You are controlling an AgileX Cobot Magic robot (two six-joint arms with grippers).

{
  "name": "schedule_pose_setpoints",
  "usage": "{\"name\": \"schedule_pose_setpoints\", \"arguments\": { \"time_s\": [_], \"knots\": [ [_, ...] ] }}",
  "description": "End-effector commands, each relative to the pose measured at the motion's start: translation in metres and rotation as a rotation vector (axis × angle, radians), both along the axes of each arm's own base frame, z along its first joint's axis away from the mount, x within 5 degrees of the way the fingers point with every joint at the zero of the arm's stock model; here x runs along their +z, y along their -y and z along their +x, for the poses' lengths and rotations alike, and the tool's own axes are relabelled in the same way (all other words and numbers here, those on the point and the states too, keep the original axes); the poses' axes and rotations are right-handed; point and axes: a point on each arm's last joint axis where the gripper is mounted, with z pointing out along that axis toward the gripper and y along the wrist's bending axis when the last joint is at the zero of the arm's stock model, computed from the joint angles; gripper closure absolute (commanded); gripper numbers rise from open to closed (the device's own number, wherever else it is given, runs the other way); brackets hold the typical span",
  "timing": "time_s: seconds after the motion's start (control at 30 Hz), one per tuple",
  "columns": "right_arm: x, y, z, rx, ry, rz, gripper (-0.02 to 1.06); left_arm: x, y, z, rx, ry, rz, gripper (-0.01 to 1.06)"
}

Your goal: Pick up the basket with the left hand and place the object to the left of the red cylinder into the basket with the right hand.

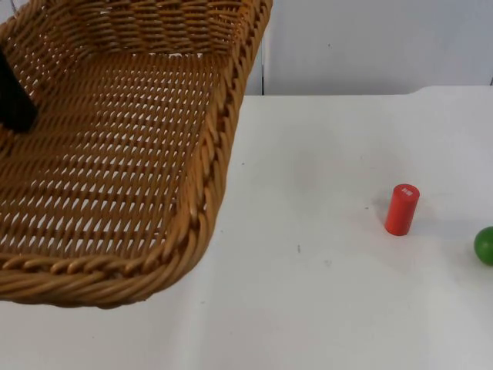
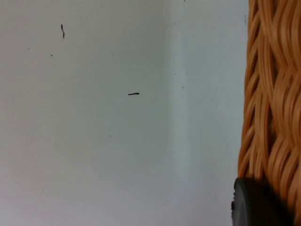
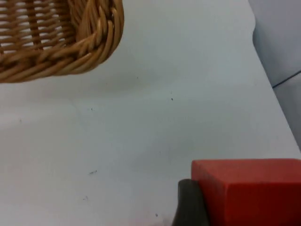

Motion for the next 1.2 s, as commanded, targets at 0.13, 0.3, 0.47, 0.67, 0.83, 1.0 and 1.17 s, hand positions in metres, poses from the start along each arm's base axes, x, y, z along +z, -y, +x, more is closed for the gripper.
{"name": "schedule_pose_setpoints", "arguments": {
  "time_s": [0.13, 0.3, 0.47, 0.67, 0.83, 1.0, 1.17],
  "knots": [
    [0.020, 0.006, -0.014, -0.049, 0.002, 0.060, 1.04, 0.004, 0.002, -0.002, 0.008, 0.005, -0.028, 1.05],
    [0.019, 0.005, -0.017, -0.053, -0.026, 0.054, 1.04, 0.004, 0.002, -0.002, 0.007, 0.005, -0.026, 1.05],
    [0.019, -0.003, -0.022, -0.068, -0.052, 0.068, 1.04, 0.004, 0.002, -0.002, 0.003, 0.007, -0.026, 1.05],
    [0.019, -0.029, -0.037, 0.005, -0.050, 0.074, 1.04, 0.004, 0.002, -0.002, 0.003, 0.007, -0.026, 1.05],
    [0.022, -0.054, -0.051, 0.059, -0.021, 0.109, 1.04, 0.004, 0.002, -0.002, 0.000, 0.008, -0.025, 1.05],
    [0.025, -0.075, -0.066, 0.099, -0.007, 0.147, 1.04, 0.004, 0.002, -0.002, 0.000, 0.008, -0.025, 1.05],
    [0.026, -0.094, -0.078, 0.128, 0.008, 0.188, 1.04, 0.004, 0.002, -0.002, 0.001, 0.008, -0.024, 1.05]
  ]
}}
